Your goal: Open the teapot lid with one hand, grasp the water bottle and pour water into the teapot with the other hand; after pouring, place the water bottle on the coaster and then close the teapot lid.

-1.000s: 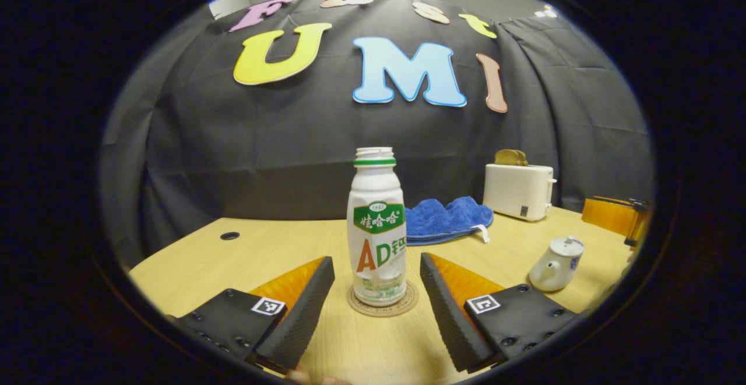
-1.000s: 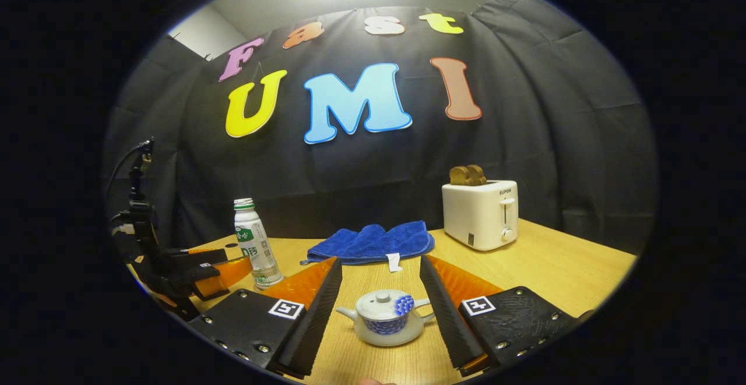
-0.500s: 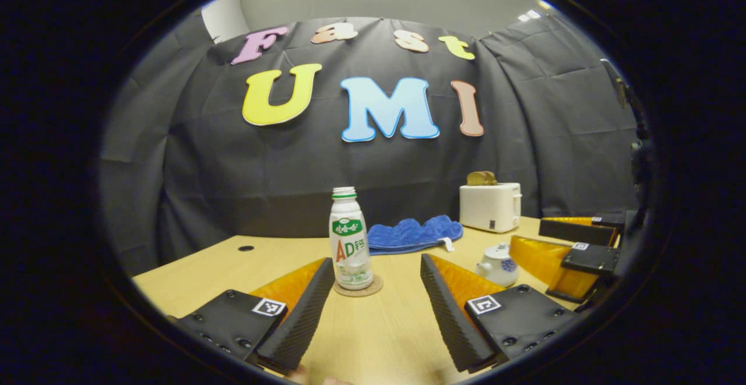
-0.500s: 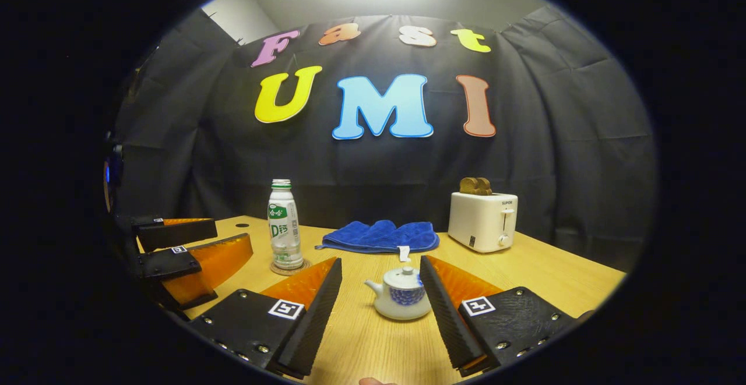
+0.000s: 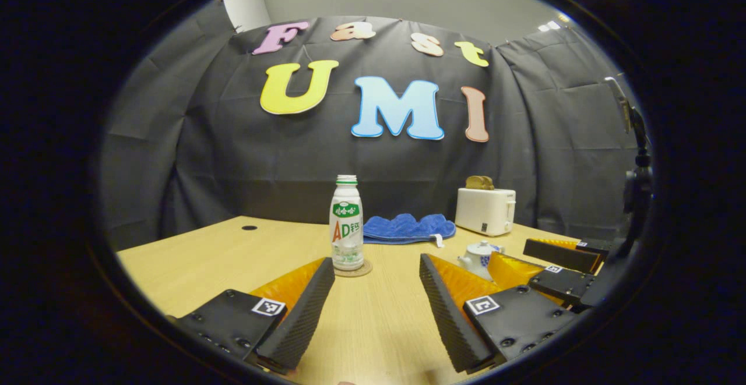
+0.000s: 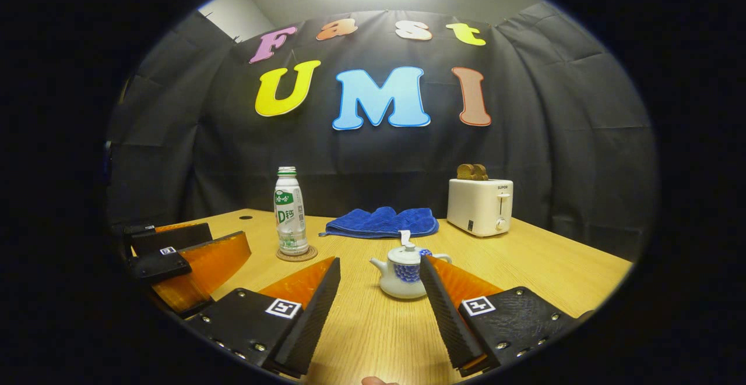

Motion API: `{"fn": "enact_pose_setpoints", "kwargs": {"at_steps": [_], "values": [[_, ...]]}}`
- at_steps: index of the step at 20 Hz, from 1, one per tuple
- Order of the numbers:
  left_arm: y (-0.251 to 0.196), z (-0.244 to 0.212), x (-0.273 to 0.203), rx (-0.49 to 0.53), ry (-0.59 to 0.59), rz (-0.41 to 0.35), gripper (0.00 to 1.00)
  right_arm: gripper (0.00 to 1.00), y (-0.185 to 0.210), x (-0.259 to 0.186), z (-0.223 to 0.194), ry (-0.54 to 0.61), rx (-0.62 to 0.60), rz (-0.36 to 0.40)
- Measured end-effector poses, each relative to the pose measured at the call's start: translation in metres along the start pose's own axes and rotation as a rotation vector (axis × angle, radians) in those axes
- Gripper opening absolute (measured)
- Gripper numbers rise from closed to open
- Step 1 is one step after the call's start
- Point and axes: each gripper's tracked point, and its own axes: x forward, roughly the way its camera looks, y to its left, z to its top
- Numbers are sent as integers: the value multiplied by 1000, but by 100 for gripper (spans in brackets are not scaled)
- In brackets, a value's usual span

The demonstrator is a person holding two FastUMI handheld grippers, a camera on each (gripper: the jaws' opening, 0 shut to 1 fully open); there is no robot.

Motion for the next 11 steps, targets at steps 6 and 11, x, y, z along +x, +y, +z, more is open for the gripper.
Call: {"fn": "enact_pose_setpoints", "kwargs": {"at_steps": [6,11], "values": [[-6,-4,1,50,2,27,98,96,3,-2,0,-1,2,2],[4,-6,-6,69,3,109,99,96,19,-4,0,-1,-2,71]]}}
